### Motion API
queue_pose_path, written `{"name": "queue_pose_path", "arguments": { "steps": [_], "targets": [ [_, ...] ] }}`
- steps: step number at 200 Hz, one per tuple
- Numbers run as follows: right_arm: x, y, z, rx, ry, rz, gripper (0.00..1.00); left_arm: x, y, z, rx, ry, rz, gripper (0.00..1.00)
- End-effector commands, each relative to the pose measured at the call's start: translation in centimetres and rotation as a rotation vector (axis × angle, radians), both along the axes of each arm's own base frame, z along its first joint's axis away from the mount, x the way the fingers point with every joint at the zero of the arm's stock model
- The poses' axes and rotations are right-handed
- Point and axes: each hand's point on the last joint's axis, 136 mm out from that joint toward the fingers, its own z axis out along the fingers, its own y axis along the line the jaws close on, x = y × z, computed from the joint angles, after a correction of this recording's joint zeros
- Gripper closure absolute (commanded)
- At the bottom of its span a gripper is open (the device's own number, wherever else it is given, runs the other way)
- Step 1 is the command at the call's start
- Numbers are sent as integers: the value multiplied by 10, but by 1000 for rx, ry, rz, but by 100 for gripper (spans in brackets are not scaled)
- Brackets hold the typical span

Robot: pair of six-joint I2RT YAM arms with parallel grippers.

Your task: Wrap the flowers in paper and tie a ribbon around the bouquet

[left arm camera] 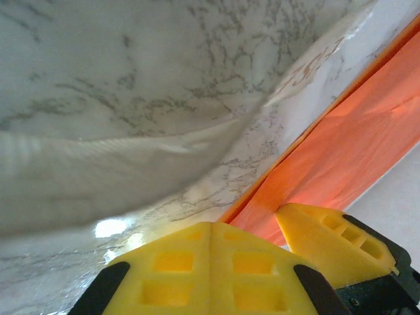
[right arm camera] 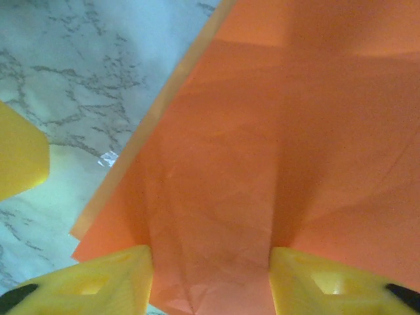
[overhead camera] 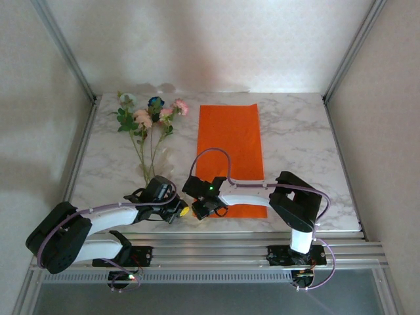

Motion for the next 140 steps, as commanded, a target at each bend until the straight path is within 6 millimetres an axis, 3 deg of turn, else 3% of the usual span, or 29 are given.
{"name": "queue_pose_path", "arguments": {
  "steps": [1,61,93,106,140],
  "targets": [
    [-5,-3,-11,-28,37,-15,56,3,1,2,6,-21,12,100],
    [-6,-10,-15,-22,61,-39,87,4,-3,7,-9,-26,-3,100],
    [-4,-10,-14,-10,72,-50,95,3,-9,10,-30,-14,-25,100],
    [-2,-9,-9,0,64,-51,87,2,-8,11,-18,-14,-29,100],
    [2,3,27,95,-17,3,49,0,-1,7,-1,-13,-13,100]
  ]
}}
